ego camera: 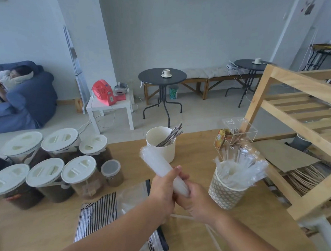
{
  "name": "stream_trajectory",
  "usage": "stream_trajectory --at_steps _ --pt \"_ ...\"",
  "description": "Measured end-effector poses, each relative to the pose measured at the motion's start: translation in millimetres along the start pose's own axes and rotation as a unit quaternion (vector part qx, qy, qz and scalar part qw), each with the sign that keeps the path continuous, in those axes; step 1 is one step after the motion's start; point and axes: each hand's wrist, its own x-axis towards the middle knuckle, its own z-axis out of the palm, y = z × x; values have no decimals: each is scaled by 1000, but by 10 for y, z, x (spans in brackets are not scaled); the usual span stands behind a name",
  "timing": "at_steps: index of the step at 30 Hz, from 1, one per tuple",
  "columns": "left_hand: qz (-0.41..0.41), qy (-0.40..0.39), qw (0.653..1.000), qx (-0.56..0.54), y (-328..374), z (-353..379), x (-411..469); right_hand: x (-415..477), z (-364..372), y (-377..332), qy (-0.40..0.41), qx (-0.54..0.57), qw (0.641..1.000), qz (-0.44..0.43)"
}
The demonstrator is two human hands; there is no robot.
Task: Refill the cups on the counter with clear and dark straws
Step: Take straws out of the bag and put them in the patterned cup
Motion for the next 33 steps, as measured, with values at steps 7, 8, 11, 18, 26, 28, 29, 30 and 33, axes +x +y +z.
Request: stream_trajectory --at_steps 7,8,11,18,26,28,29,30,33 --pt "16 22 999 19 48 -144 108 26 40 77 -15 -45 998 51" --pt "26 23 999 19 84 -175 134 18 33 96 -16 -65 996 65" --pt "58 26 998 21 234 -250 205 -13 -3 220 -51 -172 982 63" --pt "184 33 978 92 820 -234 238 -33 -104 455 34 -303 949 80" --pt "194 -151 853 461 277 -109 -75 197 -61 -286 205 93 974 -1" --pt "204 -184 837 473 146 -106 -61 170 20 -425 151 221 963 -2" --pt "204 -186 841 466 103 -112 -35 155 27 -458 127 280 952 3" --pt "210 -184 840 465 81 -119 -7 148 17 -464 106 325 940 7" --pt "223 -162 807 522 41 -134 90 133 -30 -427 79 373 924 7"
